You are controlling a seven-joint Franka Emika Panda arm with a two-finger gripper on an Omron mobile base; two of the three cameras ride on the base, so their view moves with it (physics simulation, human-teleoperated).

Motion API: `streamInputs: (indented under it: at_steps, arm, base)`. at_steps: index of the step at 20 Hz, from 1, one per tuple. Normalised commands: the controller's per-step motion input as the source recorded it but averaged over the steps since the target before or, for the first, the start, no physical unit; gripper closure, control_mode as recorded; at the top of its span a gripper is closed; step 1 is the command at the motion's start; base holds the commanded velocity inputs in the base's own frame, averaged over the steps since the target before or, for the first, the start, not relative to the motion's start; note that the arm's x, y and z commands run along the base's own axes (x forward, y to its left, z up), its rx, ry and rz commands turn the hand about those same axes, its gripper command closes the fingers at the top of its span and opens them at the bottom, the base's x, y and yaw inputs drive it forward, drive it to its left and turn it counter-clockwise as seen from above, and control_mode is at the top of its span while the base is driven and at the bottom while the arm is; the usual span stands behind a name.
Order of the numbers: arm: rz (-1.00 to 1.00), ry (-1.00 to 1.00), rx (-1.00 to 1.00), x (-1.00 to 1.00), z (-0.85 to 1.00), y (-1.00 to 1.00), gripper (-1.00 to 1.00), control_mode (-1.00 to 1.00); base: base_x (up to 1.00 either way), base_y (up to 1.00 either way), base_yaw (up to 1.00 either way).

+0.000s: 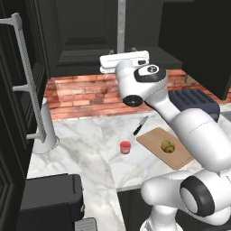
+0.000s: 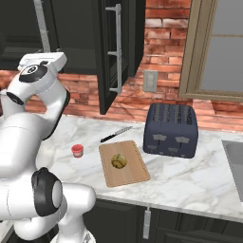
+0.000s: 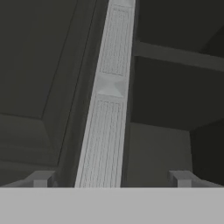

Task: Pick the bread, place it on the cutting board, pick the jam, place it on the counter, and close the cabinet.

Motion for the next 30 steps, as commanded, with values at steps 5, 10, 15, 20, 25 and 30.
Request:
streamInputs:
  at_steps: [5, 10, 15, 20, 25, 30]
  arm:
    - [0.07, 0.0, 0.0, -0.33, 0.0, 0.0, -1.0, -1.0]
    - [0.04, 0.0, 0.0, -0.48, 0.0, 0.0, -1.0, -1.0]
    - [0.03, 0.0, 0.0, -0.58, 0.0, 0.0, -1.0, -1.0]
    - [0.03, 0.0, 0.0, -0.58, 0.01, 0.0, -1.0, -1.0]
    - [0.03, 0.0, 0.0, -0.7, 0.06, 0.0, -1.0, -1.0]
    - [0.01, 0.0, 0.0, -0.7, 0.06, -0.03, -1.0, -1.0]
  base:
    - [0.0, 0.0, 0.0]
    - [0.0, 0.0, 0.0]
    - [0.0, 0.0, 0.0]
    - [0.0, 0.0, 0.0]
    - [0.0, 0.0, 0.0]
    - [0.0, 0.0, 0.0]
